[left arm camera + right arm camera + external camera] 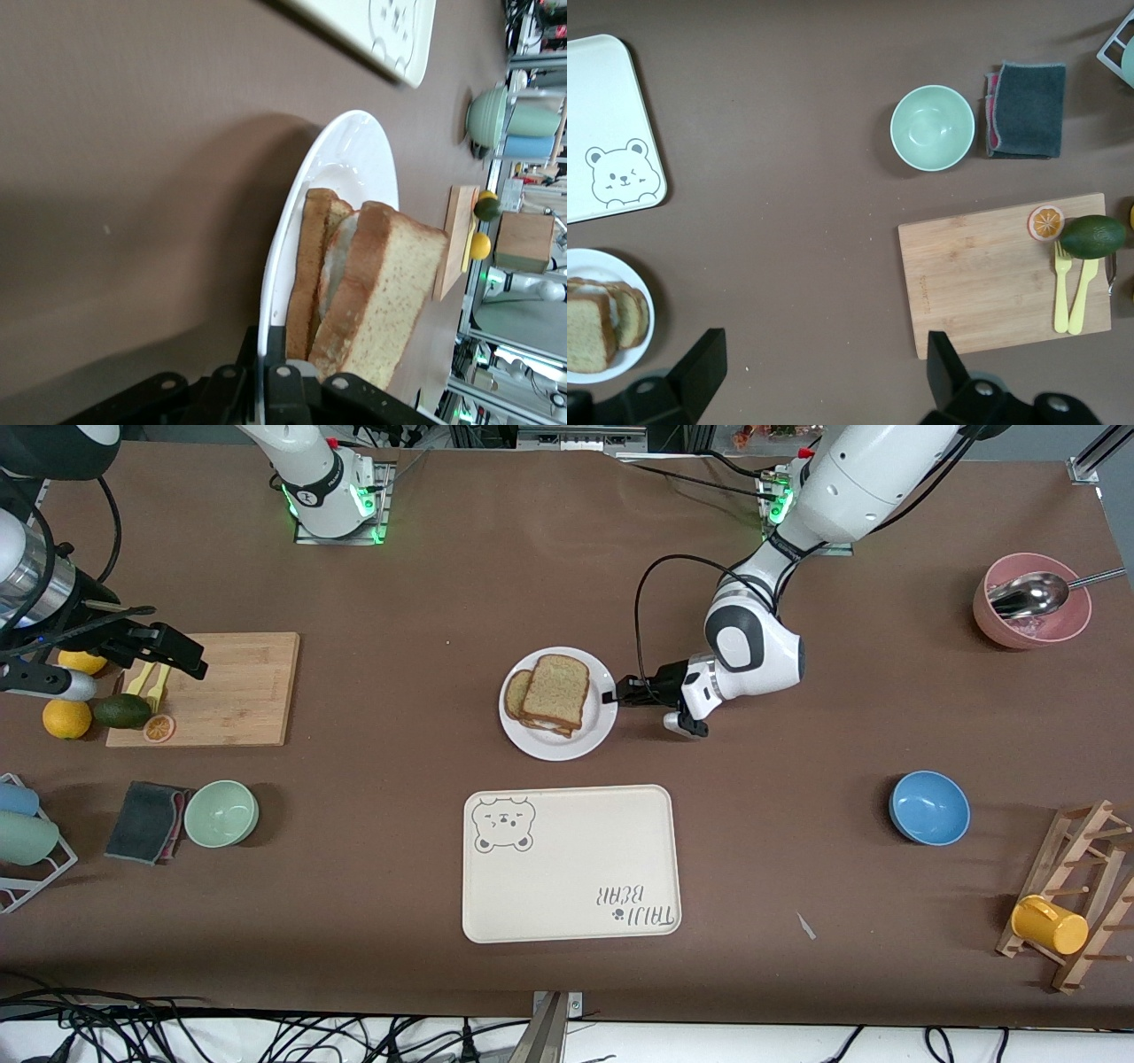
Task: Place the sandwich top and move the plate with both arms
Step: 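Slide the plate with the left gripper onto the bear tray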
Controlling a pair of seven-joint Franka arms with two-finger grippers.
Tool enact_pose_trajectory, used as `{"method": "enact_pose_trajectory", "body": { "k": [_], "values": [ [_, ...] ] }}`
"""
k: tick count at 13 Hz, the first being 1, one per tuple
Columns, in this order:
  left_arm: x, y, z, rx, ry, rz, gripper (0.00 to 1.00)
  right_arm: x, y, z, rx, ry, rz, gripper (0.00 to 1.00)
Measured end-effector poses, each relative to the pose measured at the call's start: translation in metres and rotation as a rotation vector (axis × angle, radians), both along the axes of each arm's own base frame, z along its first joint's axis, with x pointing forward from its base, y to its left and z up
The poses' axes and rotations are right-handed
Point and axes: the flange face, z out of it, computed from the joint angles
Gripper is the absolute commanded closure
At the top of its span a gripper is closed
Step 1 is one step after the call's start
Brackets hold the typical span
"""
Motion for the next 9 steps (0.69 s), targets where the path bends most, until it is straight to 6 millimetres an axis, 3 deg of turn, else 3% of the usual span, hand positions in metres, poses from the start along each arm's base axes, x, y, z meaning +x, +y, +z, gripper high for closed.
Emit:
{"method": "enact_pose_trajectory", "body": {
  "k": [3, 9],
  "values": [
    [0.024, 0.013, 0.019, -0.013, -0.038, 0.048, 1.0, 0.001, -0.002, 0.007, 0.001, -0.014, -0.002, 0.0],
    [0.075, 0.016, 0.054, -0.063, -0.102, 0.156, 1.0, 0.003, -0.005, 0.007, -0.003, -0.012, -0.007, 0.0]
  ]
}}
